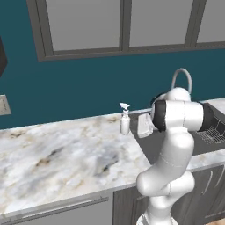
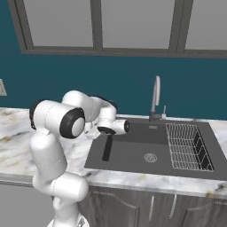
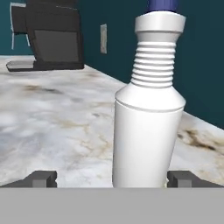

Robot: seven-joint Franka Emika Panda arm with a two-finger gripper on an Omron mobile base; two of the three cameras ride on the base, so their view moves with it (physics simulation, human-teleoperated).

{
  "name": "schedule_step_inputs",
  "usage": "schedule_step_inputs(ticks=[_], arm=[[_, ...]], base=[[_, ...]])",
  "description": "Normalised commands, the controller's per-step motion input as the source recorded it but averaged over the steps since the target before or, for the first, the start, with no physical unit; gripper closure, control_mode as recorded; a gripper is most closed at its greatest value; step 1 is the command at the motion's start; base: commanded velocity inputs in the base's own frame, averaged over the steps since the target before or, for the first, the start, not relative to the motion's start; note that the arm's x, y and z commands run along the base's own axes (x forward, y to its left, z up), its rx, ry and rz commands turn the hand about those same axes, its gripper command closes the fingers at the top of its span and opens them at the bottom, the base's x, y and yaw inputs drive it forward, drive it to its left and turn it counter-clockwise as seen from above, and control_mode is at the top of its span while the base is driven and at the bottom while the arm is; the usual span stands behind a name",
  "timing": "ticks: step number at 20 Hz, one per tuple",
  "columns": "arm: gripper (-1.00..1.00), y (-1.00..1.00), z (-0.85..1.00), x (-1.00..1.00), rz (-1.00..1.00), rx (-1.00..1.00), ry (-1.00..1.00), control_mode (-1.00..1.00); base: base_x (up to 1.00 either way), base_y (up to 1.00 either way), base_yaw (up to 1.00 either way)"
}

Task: Locate and retrieve the spray and soap dispenser from the cabinet. Place them next to the sink.

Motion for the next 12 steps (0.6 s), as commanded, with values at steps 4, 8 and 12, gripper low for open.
schedule_step_inputs(ticks=[4, 8, 12], arm=[[-1.00, -0.05, 0.31, -0.14, -0.20, -0.04, 0.20, -1.00], [-1.00, -0.16, 0.51, -0.03, -0.25, 0.00, 0.21, -1.00], [-1.00, -0.09, 0.42, 0.00, -0.32, 0.00, 0.23, -1.00]], base=[[0.00, 0.00, 0.00], [0.00, 0.00, 0.00], [0.00, 0.00, 0.00]])
